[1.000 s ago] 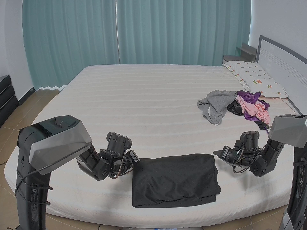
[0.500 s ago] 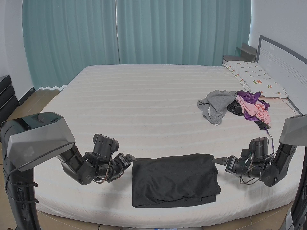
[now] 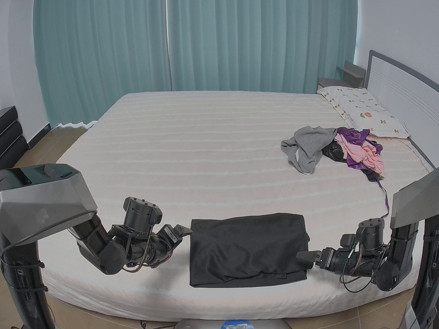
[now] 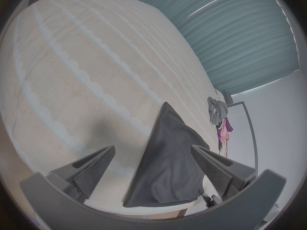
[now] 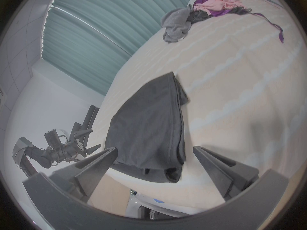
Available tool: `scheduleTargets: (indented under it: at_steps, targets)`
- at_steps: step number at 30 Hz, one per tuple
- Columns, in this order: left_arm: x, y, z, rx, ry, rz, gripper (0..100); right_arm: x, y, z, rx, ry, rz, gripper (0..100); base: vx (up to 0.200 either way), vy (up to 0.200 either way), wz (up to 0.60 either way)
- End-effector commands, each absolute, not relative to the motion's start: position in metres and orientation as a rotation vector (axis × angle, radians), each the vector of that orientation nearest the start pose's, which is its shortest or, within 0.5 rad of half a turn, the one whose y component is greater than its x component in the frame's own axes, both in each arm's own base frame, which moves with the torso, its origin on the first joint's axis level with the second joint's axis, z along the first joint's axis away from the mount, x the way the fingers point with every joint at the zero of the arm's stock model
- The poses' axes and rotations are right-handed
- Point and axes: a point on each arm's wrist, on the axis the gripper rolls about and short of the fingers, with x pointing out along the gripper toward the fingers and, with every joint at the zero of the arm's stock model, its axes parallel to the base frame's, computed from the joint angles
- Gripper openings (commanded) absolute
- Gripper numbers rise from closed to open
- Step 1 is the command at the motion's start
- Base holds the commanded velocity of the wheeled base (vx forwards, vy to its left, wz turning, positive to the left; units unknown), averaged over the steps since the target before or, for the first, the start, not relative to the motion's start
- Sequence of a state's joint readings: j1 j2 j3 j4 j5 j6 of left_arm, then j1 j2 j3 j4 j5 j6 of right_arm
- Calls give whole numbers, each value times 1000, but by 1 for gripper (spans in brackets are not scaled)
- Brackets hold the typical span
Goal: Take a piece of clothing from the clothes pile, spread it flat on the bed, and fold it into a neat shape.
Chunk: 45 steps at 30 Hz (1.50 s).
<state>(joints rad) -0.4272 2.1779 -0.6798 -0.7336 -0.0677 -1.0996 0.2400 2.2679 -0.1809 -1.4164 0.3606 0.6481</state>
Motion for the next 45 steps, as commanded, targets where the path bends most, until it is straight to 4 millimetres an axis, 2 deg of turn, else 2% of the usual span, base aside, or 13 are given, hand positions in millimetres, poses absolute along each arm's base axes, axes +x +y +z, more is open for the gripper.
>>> scheduleTargets:
  at_steps: [1, 6, 13, 14, 33, 45]
  targets:
    - [301, -140, 4, -880, 934, 0, 100, 241, 70, -36, 641, 894, 327, 100, 0, 0, 0]
    - [302, -140, 4, -883, 929, 3, 100, 252, 72, -37, 645, 862, 334, 100, 0, 0, 0]
    - [302, -140, 4, -884, 927, 4, 100, 252, 72, -37, 640, 858, 323, 100, 0, 0, 0]
    - [302, -140, 4, -884, 927, 4, 100, 251, 72, -36, 642, 857, 323, 0, 0, 0, 0]
    - [303, -141, 4, -884, 926, 5, 100, 234, 61, -14, 654, 804, 324, 0, 0, 0, 0]
    - [303, -141, 4, -883, 925, 4, 100, 229, 45, -15, 635, 794, 280, 0, 0, 0, 0]
